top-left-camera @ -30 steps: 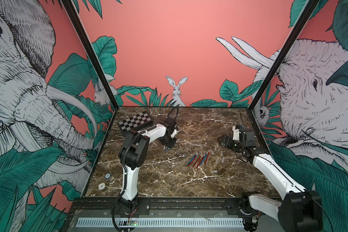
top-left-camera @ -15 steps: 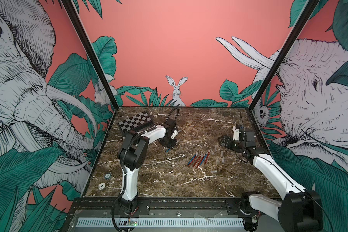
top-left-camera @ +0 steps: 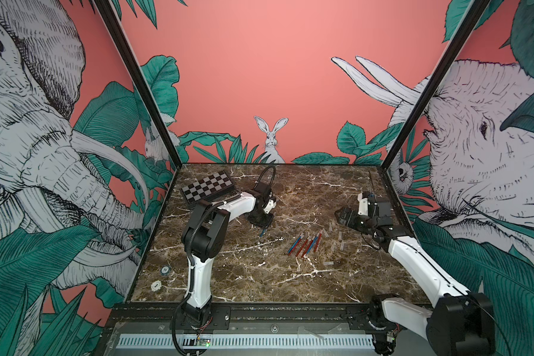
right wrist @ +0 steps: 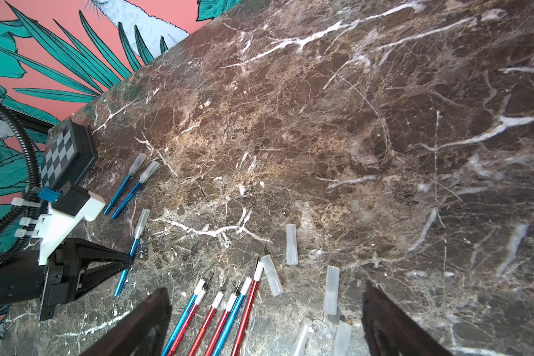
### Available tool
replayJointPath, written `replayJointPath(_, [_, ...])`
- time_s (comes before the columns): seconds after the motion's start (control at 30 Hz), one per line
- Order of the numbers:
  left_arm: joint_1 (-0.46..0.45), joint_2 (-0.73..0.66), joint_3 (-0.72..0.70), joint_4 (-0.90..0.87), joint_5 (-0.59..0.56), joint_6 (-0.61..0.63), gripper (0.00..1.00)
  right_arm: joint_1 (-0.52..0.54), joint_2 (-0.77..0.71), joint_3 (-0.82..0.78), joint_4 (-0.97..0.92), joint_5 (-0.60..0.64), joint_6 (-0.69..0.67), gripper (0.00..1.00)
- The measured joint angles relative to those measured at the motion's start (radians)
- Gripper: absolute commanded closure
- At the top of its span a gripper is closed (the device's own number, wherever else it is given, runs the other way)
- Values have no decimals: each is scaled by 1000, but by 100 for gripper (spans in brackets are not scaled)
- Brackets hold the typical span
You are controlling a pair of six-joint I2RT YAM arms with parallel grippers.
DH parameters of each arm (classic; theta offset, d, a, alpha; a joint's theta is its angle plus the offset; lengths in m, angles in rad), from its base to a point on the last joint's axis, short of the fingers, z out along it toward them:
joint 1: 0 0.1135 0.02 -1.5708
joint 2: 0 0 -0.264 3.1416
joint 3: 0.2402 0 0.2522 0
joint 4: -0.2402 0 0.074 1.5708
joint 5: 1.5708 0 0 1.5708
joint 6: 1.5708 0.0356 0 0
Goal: Remove protective caps from carving knives
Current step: Pick up the carving knife from the center of the board.
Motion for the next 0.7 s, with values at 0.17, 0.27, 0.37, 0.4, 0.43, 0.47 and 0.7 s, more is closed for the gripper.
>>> replayJointPath(0.17, [0,0,0,3,9,0,95,0,0,0,0,-1,0,7])
replayJointPath(0.27, [0,-1,0,3,13,0,95,0,0,0,0,-11,0,8])
replayJointPath(0.37, [-1,-5,-4,4,26,-2,95,0,12,3,5,-36,5,11])
replayJointPath(0.4, [-2,-8,-8,4,32,-3,95,0,21,5,8,-45,9,12])
replayJointPath(0.43, [-4,-11,-14,4,42,-5,95,0,33,8,12,-56,13,14])
replayJointPath(0.47, [-6,-18,-22,5,56,-10,95,0,47,9,21,-66,19,15])
replayJointPath(0.7, [-27,-80,-37,8,132,-39,96,50,136,9,90,-114,66,20])
